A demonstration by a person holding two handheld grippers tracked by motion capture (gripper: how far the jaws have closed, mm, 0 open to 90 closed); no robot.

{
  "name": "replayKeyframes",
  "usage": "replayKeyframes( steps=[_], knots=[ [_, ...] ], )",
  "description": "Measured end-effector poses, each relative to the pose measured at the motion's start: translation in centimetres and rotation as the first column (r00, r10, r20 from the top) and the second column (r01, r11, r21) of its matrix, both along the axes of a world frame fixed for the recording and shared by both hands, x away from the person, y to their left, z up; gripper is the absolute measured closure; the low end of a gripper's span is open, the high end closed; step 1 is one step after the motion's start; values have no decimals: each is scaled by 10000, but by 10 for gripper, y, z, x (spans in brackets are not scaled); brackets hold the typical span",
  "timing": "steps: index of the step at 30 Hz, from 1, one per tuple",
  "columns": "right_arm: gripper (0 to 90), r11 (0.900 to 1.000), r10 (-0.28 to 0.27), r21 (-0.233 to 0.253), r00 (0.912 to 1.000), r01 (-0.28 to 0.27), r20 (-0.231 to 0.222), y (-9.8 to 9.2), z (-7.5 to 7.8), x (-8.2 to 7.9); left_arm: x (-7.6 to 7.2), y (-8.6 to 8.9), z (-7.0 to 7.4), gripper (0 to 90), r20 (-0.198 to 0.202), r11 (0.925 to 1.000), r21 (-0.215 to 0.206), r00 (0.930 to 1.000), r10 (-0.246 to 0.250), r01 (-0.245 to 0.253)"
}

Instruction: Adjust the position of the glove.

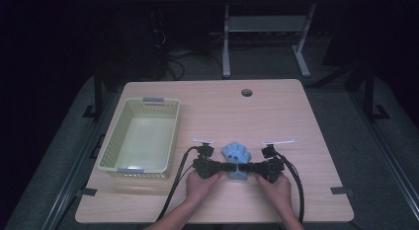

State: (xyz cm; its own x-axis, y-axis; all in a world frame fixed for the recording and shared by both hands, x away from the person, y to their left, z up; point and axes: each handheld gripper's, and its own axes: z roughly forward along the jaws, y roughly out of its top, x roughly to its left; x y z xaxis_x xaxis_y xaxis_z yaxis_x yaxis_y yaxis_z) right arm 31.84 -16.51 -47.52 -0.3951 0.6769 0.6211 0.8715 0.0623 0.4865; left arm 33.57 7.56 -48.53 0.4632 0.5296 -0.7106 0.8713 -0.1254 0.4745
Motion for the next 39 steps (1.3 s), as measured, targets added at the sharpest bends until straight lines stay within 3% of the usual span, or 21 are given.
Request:
replayKeyframes(
  steps=[18, 26, 32, 39],
  knots=[
    [748, 9996, 259, 72, 9995, -261, 180, 0, 7, -2, -4, 3, 6, 738, 386, 9996, -84, 9989, -254, 257],
    [747, 9996, 294, -74, 9973, -290, 675, 1, 18, -6, -5, 5, 14, 738, 583, 9990, -346, 9980, -259, 279],
    [747, 9993, 364, -36, 9965, -362, 757, 5, 24, -7, -4, 10, 19, 738, 607, 9978, -554, 9976, -342, 376],
    [747, 9986, 521, -3, 9935, -523, 1014, 10, 34, -9, -7, 17, 28, 738, 907, 9969, -629, 9950, -415, 473]
  ],
)
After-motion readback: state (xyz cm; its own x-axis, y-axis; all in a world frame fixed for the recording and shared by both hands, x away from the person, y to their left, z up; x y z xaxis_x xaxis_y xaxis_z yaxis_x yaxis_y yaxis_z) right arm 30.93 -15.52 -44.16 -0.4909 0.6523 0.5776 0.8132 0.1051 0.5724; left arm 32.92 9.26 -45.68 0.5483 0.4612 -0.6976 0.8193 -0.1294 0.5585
